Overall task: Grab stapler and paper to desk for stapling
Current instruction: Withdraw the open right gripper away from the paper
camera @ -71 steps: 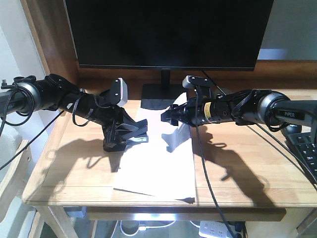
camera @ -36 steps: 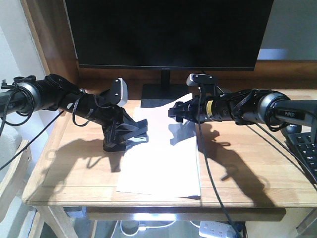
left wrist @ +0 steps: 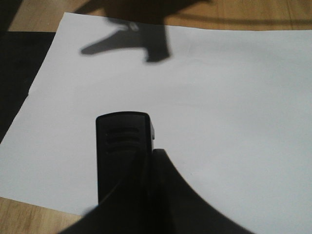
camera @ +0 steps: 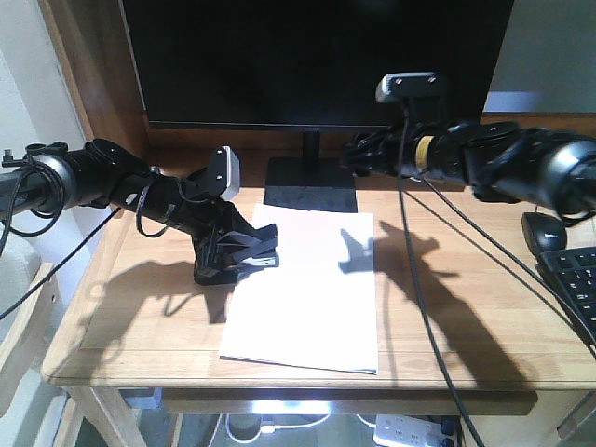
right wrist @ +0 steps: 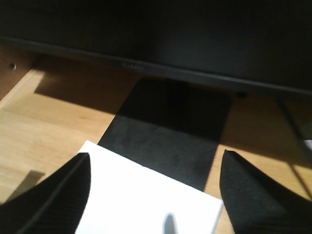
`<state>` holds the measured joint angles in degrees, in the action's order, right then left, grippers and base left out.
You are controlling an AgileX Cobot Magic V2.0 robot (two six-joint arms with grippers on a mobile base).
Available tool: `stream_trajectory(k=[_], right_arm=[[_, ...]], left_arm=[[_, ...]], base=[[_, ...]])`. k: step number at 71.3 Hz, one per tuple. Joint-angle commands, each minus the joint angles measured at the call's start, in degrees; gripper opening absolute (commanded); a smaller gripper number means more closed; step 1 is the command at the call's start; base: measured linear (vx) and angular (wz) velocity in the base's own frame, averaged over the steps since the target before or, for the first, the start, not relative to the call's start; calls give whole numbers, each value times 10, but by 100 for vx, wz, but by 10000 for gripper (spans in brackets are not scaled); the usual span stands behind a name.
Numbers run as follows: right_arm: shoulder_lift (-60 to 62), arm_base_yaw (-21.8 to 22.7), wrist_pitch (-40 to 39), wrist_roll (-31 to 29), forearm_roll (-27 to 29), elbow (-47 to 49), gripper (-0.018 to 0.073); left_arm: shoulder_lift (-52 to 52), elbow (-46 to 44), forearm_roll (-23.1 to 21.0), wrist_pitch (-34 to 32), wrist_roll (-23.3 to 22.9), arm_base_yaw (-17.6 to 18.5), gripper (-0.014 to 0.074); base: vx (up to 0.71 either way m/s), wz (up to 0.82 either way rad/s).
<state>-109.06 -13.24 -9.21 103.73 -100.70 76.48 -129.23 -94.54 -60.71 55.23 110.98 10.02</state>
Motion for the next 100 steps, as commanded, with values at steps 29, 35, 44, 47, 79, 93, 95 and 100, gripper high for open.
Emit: stream_trajectory(k=[29, 35, 44, 47, 79, 93, 95, 100], right_arm=[[335, 1, 103, -58, -24, -219, 525], [379, 1, 104, -58, -24, -244, 525], [447, 1, 104, -58, -24, -280, 525], [469, 1, 104, -58, -24, -296, 525], [653, 1, 104, -126, -24, -429, 525], [749, 1, 100, -100, -19, -495, 525], [769, 1, 100, -94, -19, -505, 525], [809, 1, 100, -78, -19, -531, 525]], left_arm=[[36, -14, -33, 11, -5, 2, -6], [36, -14, -33, 11, -5, 2, -6], [36, -14, -33, 11, -5, 2, -6], [36, -14, -33, 11, -5, 2, -6], [36, -14, -33, 11, -5, 2, -6], [36, -14, -33, 11, -5, 2, -6], [36, -14, -33, 11, -5, 2, -6], [36, -14, -33, 11, -5, 2, -6]], base=[[0, 0], [0, 0], [0, 0], [0, 0], [0, 0], [0, 0], [0, 0], [0, 0]])
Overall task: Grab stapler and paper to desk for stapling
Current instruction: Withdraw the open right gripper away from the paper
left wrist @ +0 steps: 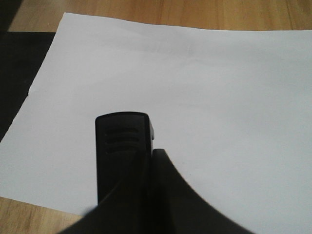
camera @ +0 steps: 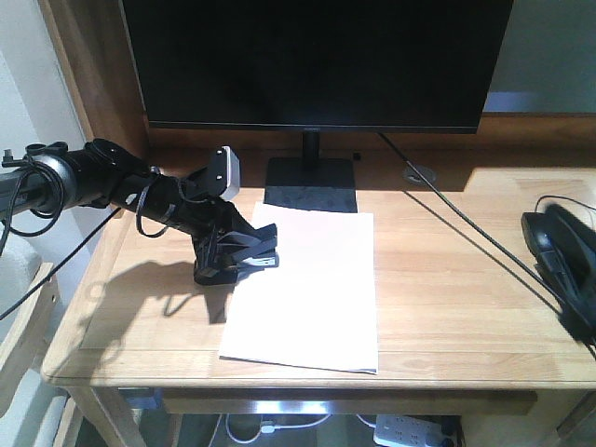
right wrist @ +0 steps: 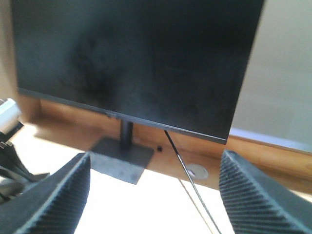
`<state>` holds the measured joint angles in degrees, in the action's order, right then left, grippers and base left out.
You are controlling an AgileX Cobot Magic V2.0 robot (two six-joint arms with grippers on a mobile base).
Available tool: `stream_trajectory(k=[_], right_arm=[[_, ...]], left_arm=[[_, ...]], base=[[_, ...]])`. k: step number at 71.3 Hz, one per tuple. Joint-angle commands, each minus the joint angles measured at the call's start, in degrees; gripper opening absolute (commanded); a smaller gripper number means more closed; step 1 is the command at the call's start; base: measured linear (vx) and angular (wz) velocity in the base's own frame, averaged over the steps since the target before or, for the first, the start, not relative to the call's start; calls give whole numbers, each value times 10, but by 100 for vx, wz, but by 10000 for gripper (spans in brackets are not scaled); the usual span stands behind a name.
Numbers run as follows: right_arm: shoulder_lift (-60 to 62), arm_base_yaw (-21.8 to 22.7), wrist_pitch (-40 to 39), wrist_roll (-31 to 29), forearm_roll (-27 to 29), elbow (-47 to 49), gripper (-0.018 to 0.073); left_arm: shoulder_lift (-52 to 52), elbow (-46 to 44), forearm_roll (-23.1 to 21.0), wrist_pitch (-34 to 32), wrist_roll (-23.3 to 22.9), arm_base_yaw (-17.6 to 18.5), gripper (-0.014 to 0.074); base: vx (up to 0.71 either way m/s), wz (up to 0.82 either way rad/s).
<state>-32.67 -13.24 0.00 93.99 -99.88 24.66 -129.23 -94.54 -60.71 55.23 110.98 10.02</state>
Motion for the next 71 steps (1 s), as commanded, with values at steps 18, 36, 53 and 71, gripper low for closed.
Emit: stream_trajectory(k=[18, 36, 53, 71], right_arm=[[170, 1, 7, 29, -29, -85, 525], [201, 1, 7, 29, -29, -112, 525], [201, 1, 7, 29, -29, -112, 525], [201, 1, 7, 29, -29, -112, 525]], left_arm=[[36, -14, -33, 11, -5, 2, -6], [36, -14, -33, 11, -5, 2, -6], [36, -14, -33, 11, -5, 2, -6], [36, -14, -33, 11, -5, 2, -6]], base=[[0, 0], [0, 0], [0, 0], [0, 0]])
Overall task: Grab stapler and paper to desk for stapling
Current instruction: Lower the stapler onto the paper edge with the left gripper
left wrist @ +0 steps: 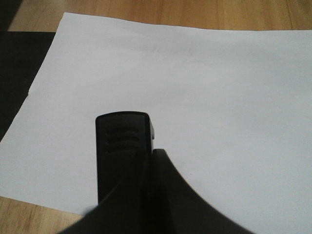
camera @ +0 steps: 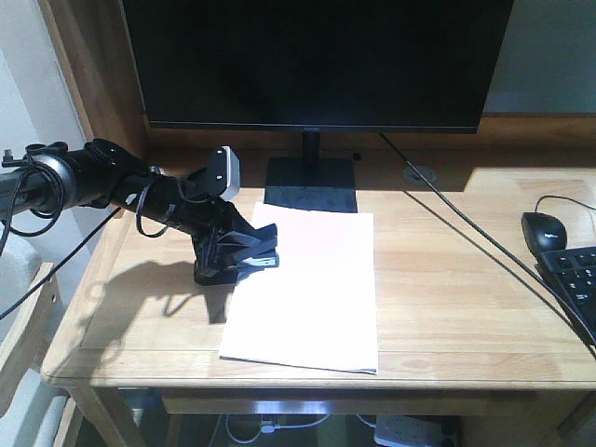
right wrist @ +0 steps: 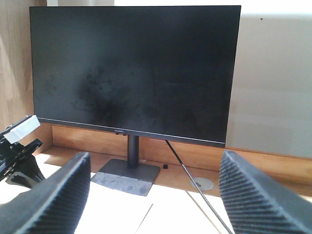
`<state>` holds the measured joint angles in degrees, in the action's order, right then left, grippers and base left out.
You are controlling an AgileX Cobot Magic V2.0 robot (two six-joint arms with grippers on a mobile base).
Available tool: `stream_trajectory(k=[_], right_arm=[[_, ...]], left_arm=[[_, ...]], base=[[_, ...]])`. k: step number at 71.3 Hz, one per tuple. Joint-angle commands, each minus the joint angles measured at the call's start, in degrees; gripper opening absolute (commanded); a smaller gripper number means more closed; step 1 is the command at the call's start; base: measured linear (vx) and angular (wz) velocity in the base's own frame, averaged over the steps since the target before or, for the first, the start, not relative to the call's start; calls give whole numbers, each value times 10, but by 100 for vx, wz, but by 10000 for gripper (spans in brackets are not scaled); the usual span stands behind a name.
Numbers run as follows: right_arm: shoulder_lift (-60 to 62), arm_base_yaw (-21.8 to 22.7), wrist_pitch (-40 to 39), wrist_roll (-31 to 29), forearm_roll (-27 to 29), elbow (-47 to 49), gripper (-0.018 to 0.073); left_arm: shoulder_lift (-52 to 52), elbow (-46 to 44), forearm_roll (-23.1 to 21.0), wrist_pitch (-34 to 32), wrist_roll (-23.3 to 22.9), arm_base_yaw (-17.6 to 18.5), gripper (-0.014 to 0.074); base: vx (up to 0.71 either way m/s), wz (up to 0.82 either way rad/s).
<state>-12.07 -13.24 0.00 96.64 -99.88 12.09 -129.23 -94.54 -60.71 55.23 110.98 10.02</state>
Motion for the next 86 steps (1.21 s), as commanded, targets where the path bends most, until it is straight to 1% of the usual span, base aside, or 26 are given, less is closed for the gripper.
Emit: stream_trajectory(k=[1, 47, 55, 62, 68, 86], right_arm=[[-5, 1, 7, 3, -29, 14, 525], [-5, 1, 7, 3, -29, 14, 525], [-5, 1, 7, 3, -29, 14, 525], [-5, 1, 7, 3, -29, 14, 525], [-5, 1, 7, 3, -29, 14, 525], [-5, 1, 7, 3, -29, 14, 525]], left_arm=[[36, -14, -33, 11, -5, 2, -6], [36, -14, -33, 11, -3, 2, -6], [35, -14, -35, -7, -4, 3, -6], [34, -14, -35, -30, -20, 9, -6], [34, -14, -35, -44, -25, 15, -6], [32, -14, -28, -49, -25, 33, -6]], base=[[0, 0], [0, 0], [0, 0], [0, 0], [0, 0], [0, 0]])
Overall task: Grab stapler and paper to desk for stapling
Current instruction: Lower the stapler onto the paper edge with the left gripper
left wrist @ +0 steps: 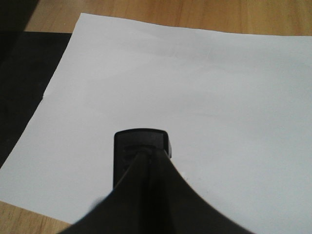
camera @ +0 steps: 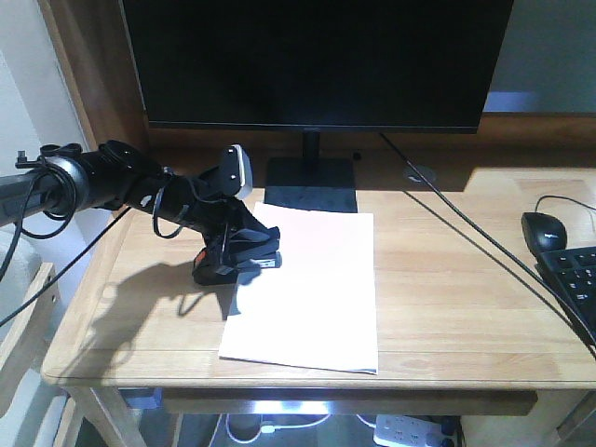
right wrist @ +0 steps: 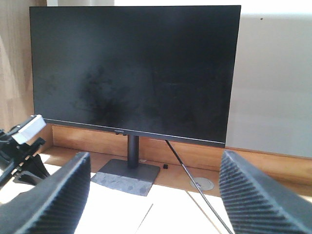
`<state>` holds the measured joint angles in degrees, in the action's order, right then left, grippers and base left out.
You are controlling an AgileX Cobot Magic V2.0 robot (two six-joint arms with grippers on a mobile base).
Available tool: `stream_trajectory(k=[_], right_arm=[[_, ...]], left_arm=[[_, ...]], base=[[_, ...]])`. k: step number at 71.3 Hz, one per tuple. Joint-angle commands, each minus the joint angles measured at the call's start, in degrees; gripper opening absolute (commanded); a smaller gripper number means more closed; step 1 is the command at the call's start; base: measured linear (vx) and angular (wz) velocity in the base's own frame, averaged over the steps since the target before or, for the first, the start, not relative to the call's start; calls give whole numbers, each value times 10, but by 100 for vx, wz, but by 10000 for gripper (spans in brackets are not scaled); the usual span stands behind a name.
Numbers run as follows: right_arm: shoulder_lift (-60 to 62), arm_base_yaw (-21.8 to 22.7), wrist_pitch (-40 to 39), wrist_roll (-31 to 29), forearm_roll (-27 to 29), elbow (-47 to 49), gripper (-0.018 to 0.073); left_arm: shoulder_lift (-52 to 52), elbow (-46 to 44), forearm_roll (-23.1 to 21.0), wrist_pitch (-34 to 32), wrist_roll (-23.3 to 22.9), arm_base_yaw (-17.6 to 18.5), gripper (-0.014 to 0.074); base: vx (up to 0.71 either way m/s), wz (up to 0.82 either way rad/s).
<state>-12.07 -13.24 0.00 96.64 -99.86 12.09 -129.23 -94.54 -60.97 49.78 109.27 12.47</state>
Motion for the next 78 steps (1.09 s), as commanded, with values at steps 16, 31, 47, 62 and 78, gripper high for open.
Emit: stream_trajectory(k=[16, 31, 47, 62, 78], right_arm=[[-5, 1, 7, 3, -29, 14, 525], [-5, 1, 7, 3, -29, 14, 525], [-5, 1, 7, 3, -29, 14, 525], [-5, 1, 7, 3, -29, 14, 525], [-5, 1, 7, 3, -29, 14, 525]], left_arm=[[6, -14, -13, -3, -32, 12, -6], [-6, -14, -10, -7, -34, 12, -6], [-6, -14, -10, -16, -34, 12, -6], [-6, -14, -10, -20, -34, 12, -6], [-6, -14, 6, -29, -46, 12, -6]], base=[[0, 0], [0, 0], [0, 0], [0, 0], [0, 0]])
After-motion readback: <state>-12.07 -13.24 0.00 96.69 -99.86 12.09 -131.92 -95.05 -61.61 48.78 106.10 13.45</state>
